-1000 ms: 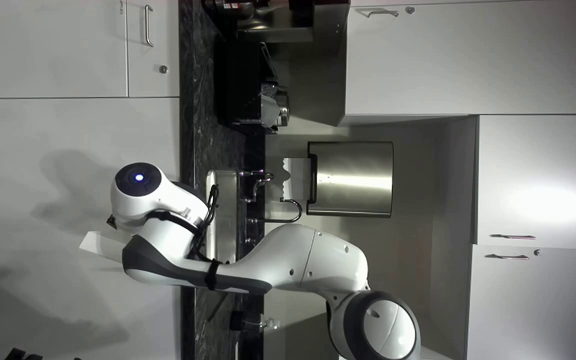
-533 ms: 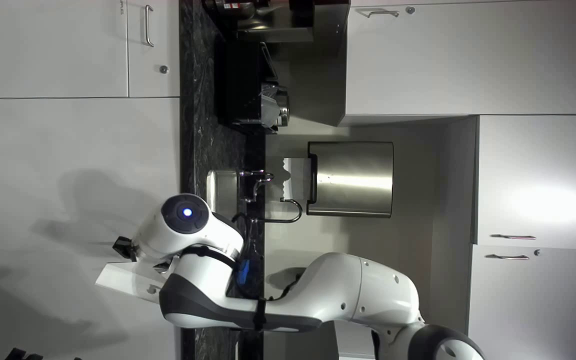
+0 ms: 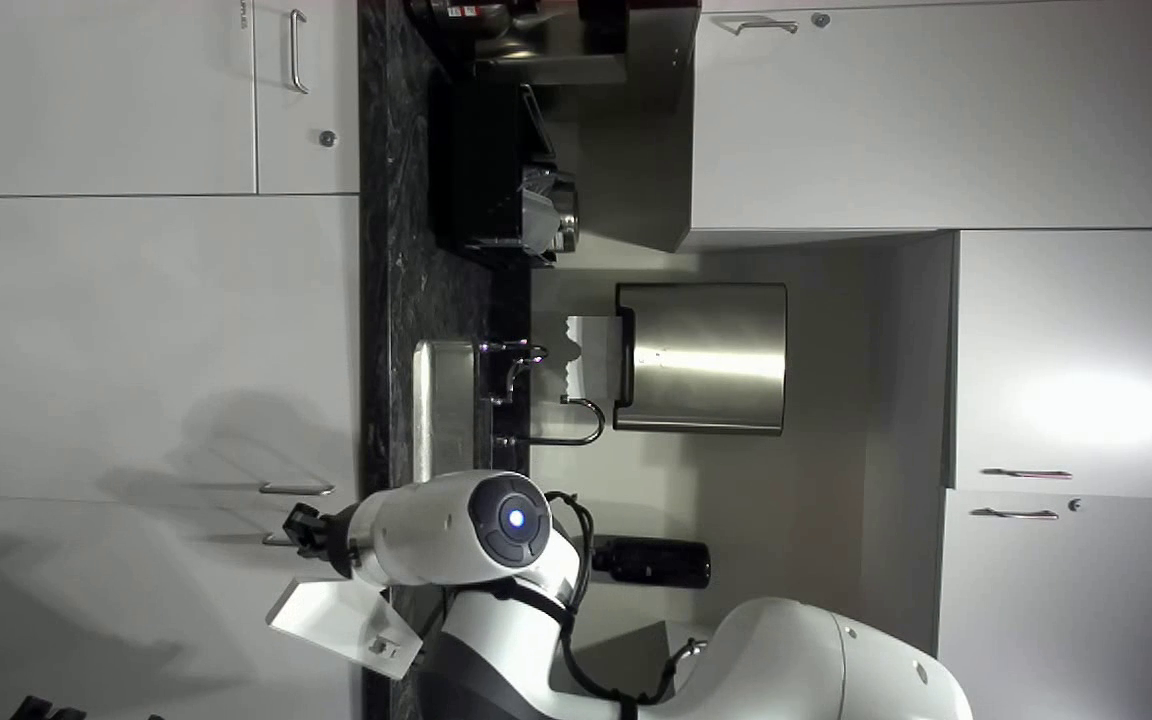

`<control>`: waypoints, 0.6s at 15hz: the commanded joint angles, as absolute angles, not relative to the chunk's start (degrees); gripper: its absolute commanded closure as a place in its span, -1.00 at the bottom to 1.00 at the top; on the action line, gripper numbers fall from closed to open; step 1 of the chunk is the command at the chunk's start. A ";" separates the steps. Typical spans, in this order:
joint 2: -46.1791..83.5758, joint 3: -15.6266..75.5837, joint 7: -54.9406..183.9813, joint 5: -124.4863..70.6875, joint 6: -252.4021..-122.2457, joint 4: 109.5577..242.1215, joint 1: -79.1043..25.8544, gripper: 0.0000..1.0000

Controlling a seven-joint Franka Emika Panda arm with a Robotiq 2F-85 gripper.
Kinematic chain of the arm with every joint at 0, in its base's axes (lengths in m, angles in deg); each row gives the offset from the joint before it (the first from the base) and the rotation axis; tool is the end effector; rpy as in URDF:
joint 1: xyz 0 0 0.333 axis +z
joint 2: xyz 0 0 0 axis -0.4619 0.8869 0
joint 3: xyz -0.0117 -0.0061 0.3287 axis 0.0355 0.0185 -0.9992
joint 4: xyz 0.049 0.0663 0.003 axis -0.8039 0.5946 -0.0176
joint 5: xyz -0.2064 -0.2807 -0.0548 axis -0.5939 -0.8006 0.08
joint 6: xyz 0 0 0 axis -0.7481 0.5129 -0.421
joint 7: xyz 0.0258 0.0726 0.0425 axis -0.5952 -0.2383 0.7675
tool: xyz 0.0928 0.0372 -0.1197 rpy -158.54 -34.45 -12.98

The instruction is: Close the bottom door of the white cabinet.

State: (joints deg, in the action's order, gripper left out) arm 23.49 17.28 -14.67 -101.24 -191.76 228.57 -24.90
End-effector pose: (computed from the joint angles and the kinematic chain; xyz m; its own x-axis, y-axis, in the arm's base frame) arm 0.3884 0.0499 0.1234 0.9866 0.0366 0.1589 -0.0625 -0.8149 0.5762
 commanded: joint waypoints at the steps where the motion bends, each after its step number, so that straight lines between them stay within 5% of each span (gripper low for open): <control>1: 12.39 18.55 -13.17 -100.37 -196.24 236.16 -25.48 0.99; 7: 1.14 20.16 -9.80 -99.13 -198.67 241.78 -24.94 0.99; 9: -1.34 20.49 -8.36 -98.40 -198.88 242.78 -24.74 0.75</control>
State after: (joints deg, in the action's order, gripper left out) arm 4.62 19.43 -12.13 -100.52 -197.13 239.50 -24.93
